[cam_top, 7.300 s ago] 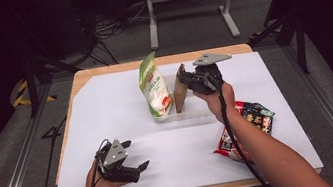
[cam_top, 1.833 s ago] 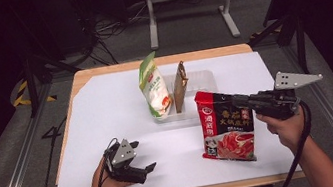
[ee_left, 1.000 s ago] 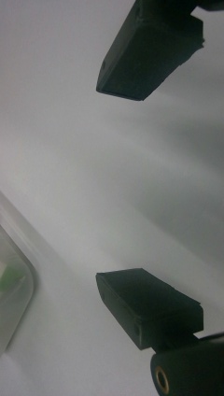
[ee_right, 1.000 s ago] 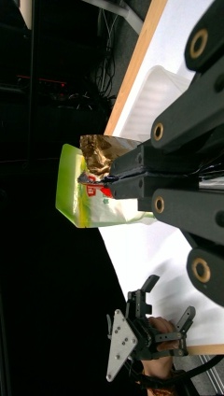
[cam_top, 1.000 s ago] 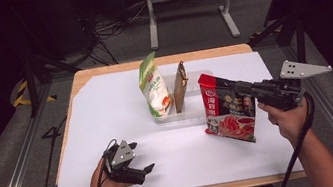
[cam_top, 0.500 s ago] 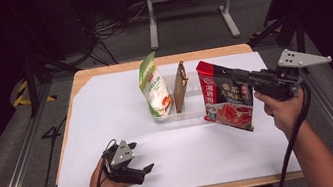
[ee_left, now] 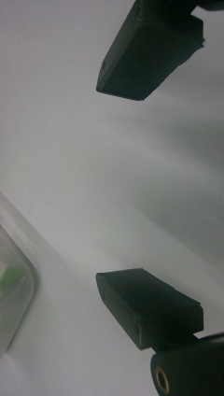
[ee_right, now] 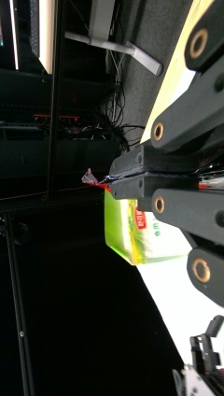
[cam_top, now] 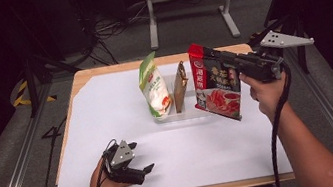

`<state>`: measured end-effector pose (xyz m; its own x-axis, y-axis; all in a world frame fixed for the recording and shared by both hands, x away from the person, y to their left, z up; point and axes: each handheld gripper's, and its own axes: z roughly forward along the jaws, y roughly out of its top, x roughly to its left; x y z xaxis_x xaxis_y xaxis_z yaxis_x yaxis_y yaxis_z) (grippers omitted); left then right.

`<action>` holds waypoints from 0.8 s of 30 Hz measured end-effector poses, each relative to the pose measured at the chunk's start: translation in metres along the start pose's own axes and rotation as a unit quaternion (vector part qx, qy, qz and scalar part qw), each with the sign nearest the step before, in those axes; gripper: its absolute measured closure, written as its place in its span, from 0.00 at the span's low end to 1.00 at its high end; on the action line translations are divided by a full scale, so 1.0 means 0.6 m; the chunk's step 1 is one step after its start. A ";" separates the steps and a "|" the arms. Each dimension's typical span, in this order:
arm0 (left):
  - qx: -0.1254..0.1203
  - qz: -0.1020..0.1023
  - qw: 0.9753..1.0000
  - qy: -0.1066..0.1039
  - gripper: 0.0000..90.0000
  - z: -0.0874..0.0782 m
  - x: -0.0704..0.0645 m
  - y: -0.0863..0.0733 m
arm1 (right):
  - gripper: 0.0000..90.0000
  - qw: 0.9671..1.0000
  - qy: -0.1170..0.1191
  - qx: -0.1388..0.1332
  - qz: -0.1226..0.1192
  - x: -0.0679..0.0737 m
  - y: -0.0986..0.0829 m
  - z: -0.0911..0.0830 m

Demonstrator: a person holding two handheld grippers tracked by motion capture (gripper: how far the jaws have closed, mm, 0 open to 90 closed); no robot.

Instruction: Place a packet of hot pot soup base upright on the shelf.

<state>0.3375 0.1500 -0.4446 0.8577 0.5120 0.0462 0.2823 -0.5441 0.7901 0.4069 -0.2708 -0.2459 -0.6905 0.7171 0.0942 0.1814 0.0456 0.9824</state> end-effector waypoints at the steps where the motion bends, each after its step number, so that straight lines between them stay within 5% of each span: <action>1: 0.000 0.000 1.000 0.000 0.11 0.000 0.000 0.000 | 0.99 1.000 -0.001 0.002 0.001 0.000 0.002 0.004; 24: -0.005 -0.001 1.000 0.001 0.11 -0.006 0.002 -0.002 | 0.99 0.996 -0.081 0.027 0.022 -0.028 0.023 0.131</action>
<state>0.3366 0.1537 -0.4435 0.8566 0.5140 0.0456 0.2800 -0.5371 0.7957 0.4761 -0.2276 -0.2467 -0.5606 0.8214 0.1051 0.2492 0.0463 0.9673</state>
